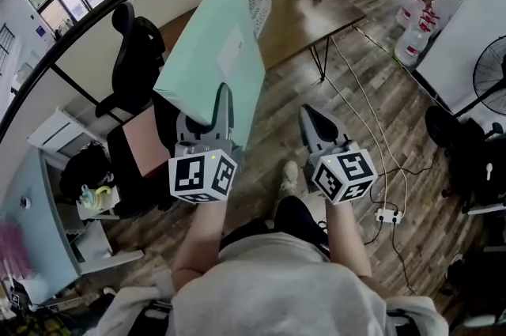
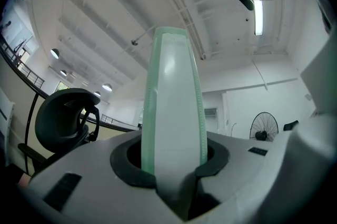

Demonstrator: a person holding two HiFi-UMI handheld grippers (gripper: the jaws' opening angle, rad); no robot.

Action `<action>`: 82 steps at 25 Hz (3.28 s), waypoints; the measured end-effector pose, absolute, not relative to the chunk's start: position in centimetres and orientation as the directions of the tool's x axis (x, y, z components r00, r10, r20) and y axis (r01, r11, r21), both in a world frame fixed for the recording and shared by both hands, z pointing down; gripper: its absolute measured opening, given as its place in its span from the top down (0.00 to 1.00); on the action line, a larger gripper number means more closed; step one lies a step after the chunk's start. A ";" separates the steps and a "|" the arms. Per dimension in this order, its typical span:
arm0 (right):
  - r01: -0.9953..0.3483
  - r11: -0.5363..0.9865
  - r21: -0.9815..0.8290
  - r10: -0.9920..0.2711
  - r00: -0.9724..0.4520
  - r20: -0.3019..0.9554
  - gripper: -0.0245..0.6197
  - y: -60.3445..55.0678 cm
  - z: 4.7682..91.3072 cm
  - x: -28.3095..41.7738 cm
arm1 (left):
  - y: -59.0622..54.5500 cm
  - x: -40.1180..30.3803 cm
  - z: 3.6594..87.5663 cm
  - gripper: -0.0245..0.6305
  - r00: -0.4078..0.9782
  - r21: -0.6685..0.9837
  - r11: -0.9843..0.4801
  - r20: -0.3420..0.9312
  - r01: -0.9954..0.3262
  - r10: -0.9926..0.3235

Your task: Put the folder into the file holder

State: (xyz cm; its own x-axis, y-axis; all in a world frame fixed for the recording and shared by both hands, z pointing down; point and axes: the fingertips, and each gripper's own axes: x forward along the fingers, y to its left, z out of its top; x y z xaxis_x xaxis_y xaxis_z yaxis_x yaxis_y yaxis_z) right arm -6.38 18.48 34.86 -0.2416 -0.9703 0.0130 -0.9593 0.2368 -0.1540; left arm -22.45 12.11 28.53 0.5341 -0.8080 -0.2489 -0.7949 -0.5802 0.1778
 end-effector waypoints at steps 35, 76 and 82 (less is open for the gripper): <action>-0.897 0.374 -0.237 -0.926 -0.376 -0.040 0.95 -8.8 34.7 11.2 | -13.2 -8.7 26.0 0.71 0.376 0.108 -0.422 -0.300 -0.900 -0.877; -0.935 0.272 -0.228 -0.961 -0.274 -0.024 0.95 -30.9 34.5 13.6 | -36.8 -4.0 29.1 0.71 0.526 0.158 -0.580 -0.284 -0.799 -0.802; -0.936 0.261 -0.236 -0.964 -0.266 -0.010 0.95 -31.0 35.2 13.2 | -36.8 -3.6 30.3 0.70 0.550 0.151 -0.606 -0.295 -0.781 -0.782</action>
State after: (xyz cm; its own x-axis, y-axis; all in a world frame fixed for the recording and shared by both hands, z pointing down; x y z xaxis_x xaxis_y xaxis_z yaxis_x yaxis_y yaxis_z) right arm 13.22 -31.04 35.22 -0.2658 -0.9640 -0.0099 -0.9362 0.2605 -0.2360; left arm -3.58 -36.81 30.27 0.5496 -0.7816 -0.2949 -0.7809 -0.6061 0.1512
